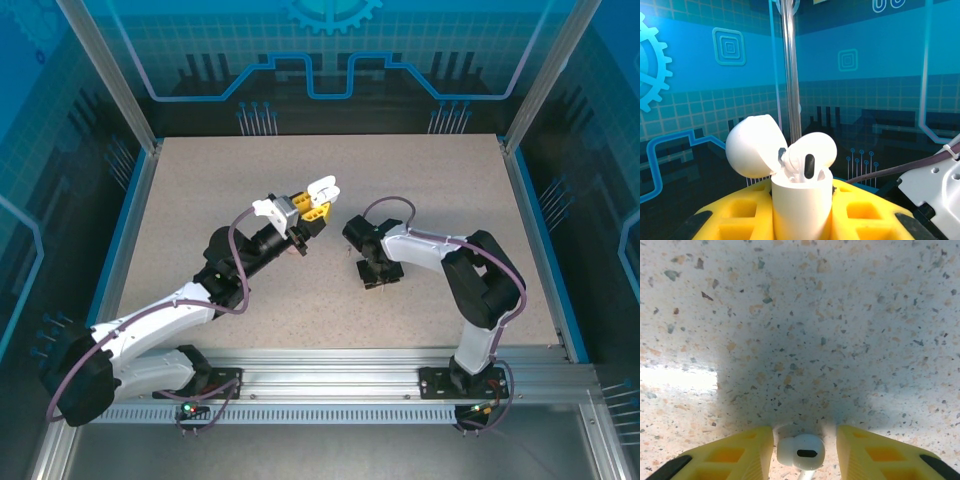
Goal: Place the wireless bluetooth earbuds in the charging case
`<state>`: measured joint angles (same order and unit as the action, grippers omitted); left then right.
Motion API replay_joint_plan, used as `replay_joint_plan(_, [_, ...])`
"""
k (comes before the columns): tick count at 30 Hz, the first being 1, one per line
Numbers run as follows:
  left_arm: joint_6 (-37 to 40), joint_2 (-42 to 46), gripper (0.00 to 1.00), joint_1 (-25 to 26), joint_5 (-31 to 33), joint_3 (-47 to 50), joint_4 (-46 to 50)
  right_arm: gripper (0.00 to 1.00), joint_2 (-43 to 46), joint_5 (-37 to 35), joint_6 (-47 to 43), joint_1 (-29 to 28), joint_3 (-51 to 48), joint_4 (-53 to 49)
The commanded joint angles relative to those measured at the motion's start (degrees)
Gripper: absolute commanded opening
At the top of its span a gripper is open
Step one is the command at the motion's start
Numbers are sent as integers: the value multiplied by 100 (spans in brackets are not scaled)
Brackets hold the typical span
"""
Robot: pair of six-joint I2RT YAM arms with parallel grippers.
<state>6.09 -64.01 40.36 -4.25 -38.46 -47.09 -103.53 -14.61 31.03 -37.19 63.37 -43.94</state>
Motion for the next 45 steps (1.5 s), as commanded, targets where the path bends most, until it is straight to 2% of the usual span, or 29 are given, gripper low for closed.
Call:
replay_joint_plan(1, [15, 14, 0, 34, 70, -21, -380, 37, -177, -15, 54, -19, -117, -124])
replay_joint_plan(19, [9, 64, 0, 34, 65, -14, -352, 27, 318, 79, 114, 102, -354, -27])
replay_joint_plan(28, [15, 95, 0, 31, 57, -21, -348, 25, 1000, -144, 84, 113, -203, -23])
replay_joint_plan(35, [-2, 91, 0, 33, 47, -30, -353, 24, 1891, -513, -189, 205, 596, -280])
replay_joint_plan(45, [-55, 61, 0, 38, 47, -21, -444, 24, 2673, -868, -1308, 300, 2716, -170])
